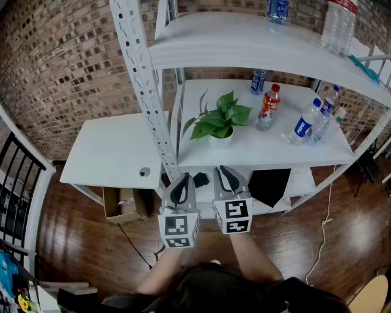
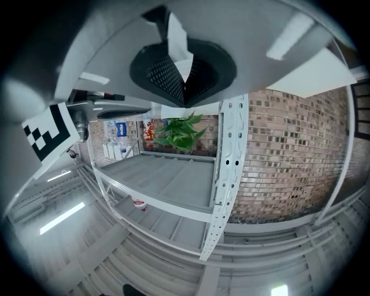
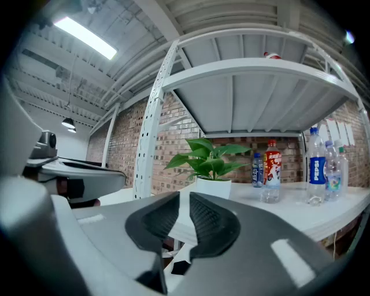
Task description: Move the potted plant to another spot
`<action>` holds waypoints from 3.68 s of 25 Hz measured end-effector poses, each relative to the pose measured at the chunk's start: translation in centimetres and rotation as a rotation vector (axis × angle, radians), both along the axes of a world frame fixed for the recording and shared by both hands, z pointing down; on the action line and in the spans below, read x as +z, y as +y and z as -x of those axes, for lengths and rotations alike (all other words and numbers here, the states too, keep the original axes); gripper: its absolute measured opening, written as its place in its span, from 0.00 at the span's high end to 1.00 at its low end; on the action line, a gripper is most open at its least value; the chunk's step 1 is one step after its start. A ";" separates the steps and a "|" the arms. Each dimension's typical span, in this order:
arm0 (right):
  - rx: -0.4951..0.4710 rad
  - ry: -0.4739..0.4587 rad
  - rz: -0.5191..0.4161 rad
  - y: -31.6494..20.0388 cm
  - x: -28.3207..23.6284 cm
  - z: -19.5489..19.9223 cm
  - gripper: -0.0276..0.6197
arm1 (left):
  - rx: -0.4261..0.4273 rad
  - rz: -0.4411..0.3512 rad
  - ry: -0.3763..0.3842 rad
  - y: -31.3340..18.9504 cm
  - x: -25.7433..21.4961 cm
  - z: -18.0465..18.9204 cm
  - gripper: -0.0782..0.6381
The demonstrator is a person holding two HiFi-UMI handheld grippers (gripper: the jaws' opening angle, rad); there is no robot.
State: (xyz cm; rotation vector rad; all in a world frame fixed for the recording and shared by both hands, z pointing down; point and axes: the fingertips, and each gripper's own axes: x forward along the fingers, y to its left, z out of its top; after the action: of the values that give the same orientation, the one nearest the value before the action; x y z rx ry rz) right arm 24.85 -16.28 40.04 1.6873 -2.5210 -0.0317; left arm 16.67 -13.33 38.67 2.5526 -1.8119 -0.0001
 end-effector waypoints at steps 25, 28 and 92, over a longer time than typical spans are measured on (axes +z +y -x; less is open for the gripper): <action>0.236 -0.004 0.135 -14.8 1.2 -2.2 0.05 | 0.005 0.030 -0.001 -5.0 0.2 4.0 0.87; 0.241 0.000 0.160 -15.6 1.6 -2.3 0.05 | 0.001 0.034 0.001 -5.1 0.3 4.6 0.87; -0.148 0.028 0.131 3.3 1.1 14.6 0.23 | -0.234 0.065 0.037 1.7 4.2 18.5 0.87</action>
State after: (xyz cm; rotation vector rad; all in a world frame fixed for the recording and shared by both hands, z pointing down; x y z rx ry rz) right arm 10.24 -12.93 41.15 1.4410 -2.5602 0.0954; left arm -1.80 -11.63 42.83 2.2681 -2.0483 0.0090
